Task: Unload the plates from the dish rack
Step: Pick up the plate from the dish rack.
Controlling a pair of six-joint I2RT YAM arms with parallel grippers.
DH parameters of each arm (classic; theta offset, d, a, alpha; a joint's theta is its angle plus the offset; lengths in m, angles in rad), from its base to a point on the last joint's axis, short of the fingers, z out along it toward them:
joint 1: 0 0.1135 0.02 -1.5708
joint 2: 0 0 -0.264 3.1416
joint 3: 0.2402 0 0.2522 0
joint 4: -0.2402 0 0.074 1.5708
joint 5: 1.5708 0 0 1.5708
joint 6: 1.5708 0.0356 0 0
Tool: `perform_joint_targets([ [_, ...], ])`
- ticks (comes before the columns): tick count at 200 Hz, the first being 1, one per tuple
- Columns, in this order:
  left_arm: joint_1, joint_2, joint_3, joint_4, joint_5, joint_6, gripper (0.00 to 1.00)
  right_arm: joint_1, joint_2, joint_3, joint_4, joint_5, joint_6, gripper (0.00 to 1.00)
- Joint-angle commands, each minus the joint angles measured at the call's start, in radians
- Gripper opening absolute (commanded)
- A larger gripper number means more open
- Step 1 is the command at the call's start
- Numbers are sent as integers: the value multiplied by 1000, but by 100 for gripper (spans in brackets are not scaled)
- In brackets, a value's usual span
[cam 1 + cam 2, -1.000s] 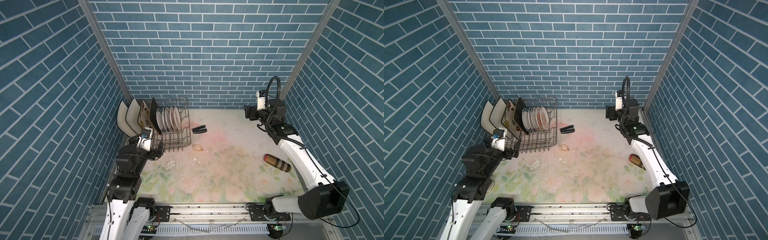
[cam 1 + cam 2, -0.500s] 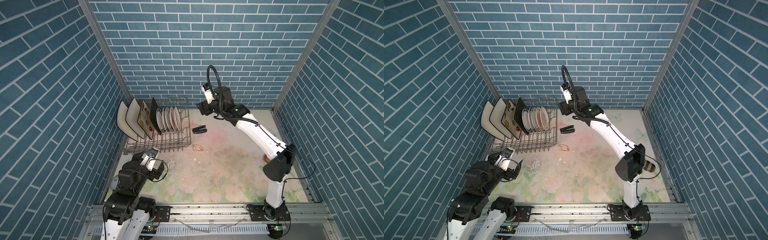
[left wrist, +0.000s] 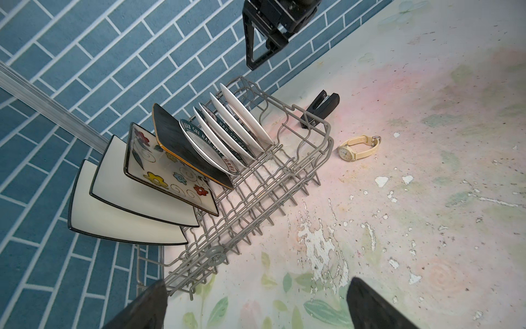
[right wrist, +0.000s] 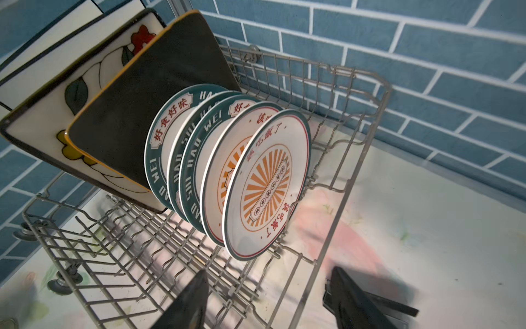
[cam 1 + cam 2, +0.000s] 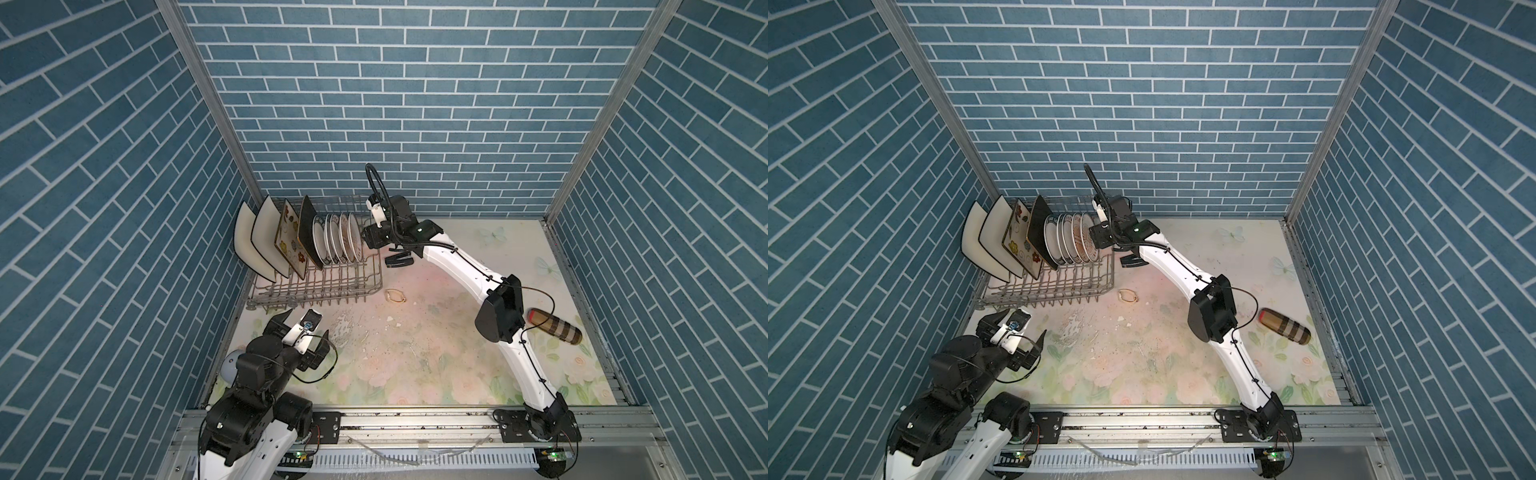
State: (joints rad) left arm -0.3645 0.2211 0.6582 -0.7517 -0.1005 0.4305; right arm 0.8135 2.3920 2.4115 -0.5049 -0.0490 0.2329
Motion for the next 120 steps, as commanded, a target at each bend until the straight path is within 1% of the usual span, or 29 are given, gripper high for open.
perform_joint_targets([
  [1, -26, -20, -14, 8, -62, -2, 99, 7, 22, 56, 46, -31, 67, 68],
  [33, -46, -31, -21, 14, -66, 1, 99, 13, 68, 56, 119, -32, 77, 68],
  [38, -47, -33, -22, 15, -68, 2, 99, 15, 78, 56, 132, -63, 77, 68],
  [72, -48, -45, -26, 17, -74, 4, 99, 24, 121, 54, 203, -74, 72, 67],
  [120, -49, -45, -28, 20, -74, 7, 99, 27, 169, 61, 275, -59, 62, 61],
])
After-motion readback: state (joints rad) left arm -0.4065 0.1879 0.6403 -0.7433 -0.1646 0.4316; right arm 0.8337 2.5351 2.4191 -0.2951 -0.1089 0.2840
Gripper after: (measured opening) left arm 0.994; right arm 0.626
